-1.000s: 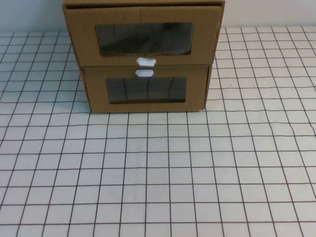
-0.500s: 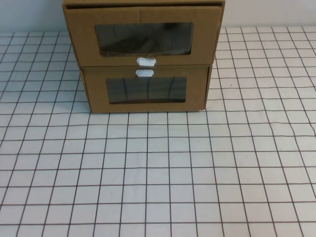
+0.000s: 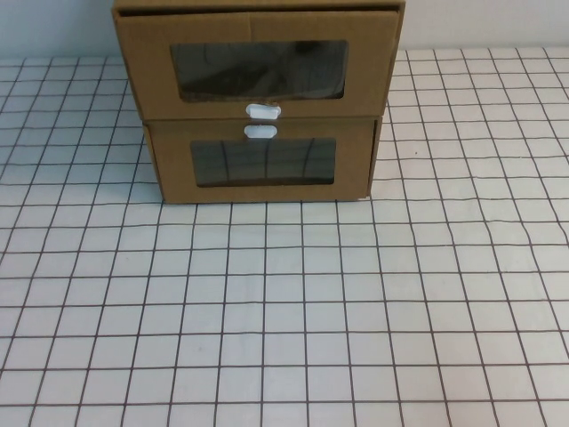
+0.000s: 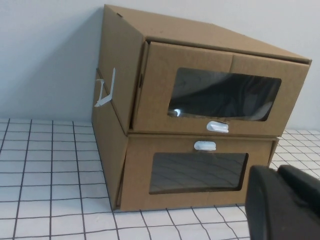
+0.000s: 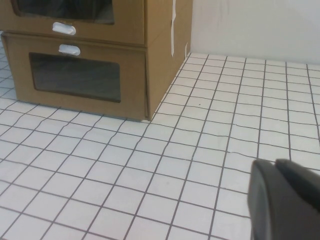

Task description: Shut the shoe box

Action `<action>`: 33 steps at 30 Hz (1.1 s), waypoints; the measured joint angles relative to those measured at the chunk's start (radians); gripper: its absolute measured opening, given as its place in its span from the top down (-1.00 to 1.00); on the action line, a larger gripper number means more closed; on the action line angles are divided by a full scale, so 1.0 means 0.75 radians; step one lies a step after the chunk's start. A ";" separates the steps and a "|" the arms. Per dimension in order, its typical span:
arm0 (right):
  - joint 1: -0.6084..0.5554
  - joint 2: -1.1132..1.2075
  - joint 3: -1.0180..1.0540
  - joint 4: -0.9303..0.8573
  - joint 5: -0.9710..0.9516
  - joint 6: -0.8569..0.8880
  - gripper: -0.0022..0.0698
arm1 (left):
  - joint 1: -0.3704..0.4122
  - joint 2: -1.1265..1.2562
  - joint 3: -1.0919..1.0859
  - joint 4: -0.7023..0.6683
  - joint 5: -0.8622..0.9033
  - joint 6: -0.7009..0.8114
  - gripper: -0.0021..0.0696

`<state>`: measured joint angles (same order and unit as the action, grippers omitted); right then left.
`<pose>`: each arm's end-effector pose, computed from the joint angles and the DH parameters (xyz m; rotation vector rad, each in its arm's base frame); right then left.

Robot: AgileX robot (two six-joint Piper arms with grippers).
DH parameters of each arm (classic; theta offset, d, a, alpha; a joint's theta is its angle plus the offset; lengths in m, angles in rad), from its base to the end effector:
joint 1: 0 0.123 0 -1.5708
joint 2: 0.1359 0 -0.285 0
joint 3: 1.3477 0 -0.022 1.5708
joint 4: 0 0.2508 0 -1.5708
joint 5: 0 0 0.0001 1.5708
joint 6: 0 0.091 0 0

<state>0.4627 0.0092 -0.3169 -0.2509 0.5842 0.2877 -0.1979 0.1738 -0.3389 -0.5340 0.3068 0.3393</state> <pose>0.0322 0.0021 0.2652 -0.2361 1.7359 0.2752 0.0520 -0.0247 0.2924 0.1407 1.5935 -0.4120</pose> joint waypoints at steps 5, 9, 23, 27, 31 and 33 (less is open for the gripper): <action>0.000 0.000 0.000 0.000 0.000 0.000 0.98 | 0.000 0.000 0.000 -0.005 -0.015 0.000 0.95; 0.000 0.000 0.000 0.000 0.000 0.000 0.98 | 0.000 0.000 0.000 -0.008 -0.017 0.000 0.95; 0.000 0.000 0.000 0.000 0.000 0.000 0.98 | 0.000 0.000 0.000 -0.008 -0.020 0.000 0.95; 0.000 0.000 0.000 0.000 0.000 0.000 0.98 | 0.000 0.000 0.005 0.011 -0.026 0.000 0.95; 0.000 0.000 0.000 0.000 0.000 0.000 0.98 | 0.000 -0.046 0.068 0.272 -0.033 -0.085 0.95; 0.000 0.000 0.000 0.000 0.000 0.001 0.98 | 0.000 -0.084 0.140 0.432 -0.047 -0.214 0.95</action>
<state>0.4627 0.0092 -0.3169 -0.2509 0.5842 0.2882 -0.1979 0.1112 -0.2343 -0.2102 0.2713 0.1790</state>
